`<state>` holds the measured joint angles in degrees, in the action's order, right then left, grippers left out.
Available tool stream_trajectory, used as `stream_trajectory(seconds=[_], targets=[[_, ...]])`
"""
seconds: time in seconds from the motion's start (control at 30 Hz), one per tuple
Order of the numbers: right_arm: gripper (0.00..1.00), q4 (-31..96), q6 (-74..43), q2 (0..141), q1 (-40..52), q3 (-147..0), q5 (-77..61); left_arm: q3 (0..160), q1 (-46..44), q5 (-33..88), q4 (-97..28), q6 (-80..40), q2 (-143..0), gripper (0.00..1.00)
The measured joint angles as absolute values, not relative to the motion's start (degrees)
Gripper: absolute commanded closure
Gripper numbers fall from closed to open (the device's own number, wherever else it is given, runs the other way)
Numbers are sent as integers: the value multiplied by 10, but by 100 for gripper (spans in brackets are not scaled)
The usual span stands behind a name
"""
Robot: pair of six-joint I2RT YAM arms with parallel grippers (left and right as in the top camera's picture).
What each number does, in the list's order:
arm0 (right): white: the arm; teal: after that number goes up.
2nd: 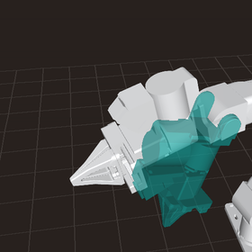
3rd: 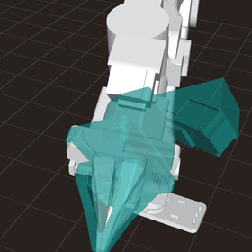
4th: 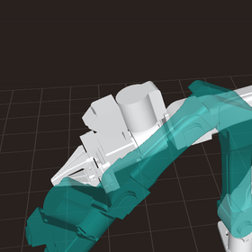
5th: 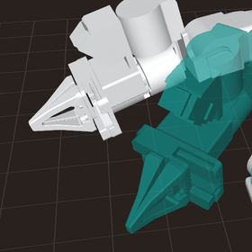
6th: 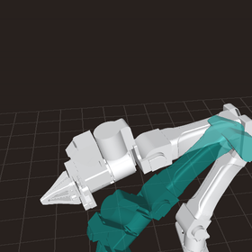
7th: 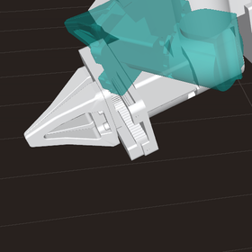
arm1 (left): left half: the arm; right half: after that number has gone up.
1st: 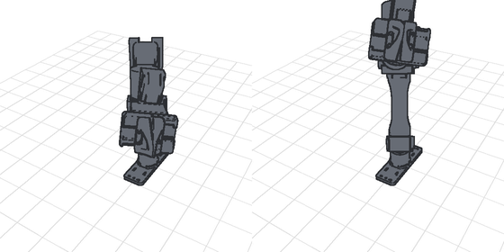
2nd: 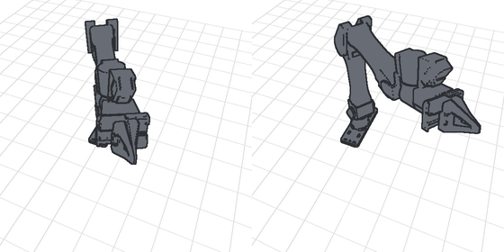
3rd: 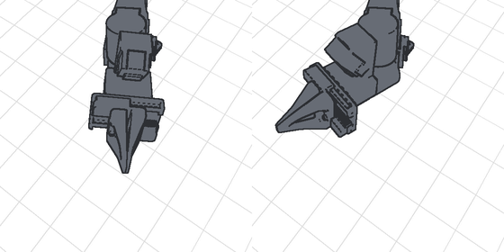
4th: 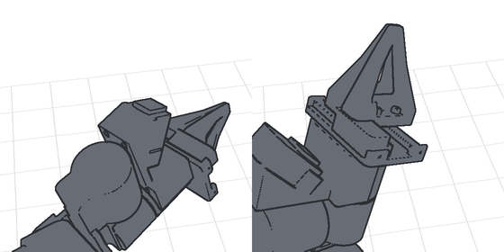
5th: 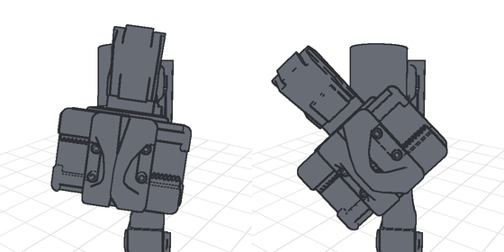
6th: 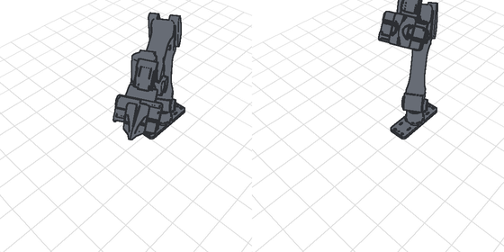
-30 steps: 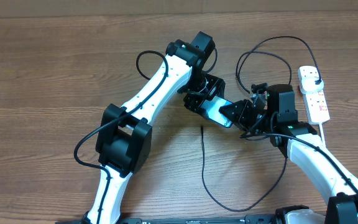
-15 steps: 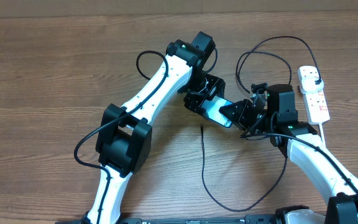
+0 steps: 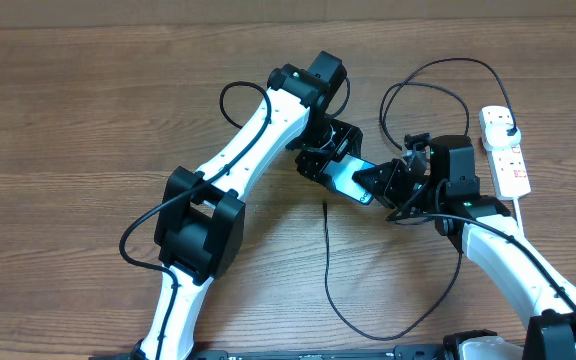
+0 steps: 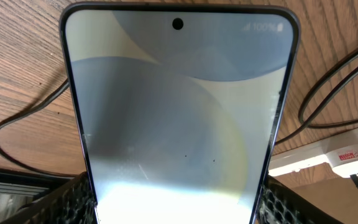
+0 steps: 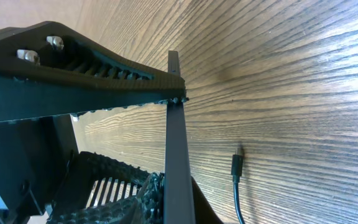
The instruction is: Plug charger to phone and switch on socket
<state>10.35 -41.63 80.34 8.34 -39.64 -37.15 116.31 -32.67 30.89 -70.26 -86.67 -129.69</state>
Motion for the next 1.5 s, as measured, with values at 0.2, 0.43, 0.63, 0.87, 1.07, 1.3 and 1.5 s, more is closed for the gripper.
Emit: stream_trajectory(seconds=[0.2,0.43,0.63,0.87,1.07,1.3,1.5], targets=[[96,110,-417,804,83,-396,-362,1163,-326,304,-705,-851,-1297,0],[96,116,-415,809,84,-396,-356,1164,-318,304,-702,-805,-1297,0],[96,112,-421,810,84,-396,-356,1166,-291,304,-702,-745,-1297,0],[96,79,-524,810,83,-396,-356,1166,-232,306,-703,-700,-1284,0],[96,33,-667,810,84,-396,-356,1166,-192,282,-702,-690,-1214,0],[96,3,-900,810,84,-396,-381,1171,-195,263,-687,-690,-1141,0],[96,-98,-1027,810,83,-396,-438,1172,-195,258,-685,-700,-1137,0]])
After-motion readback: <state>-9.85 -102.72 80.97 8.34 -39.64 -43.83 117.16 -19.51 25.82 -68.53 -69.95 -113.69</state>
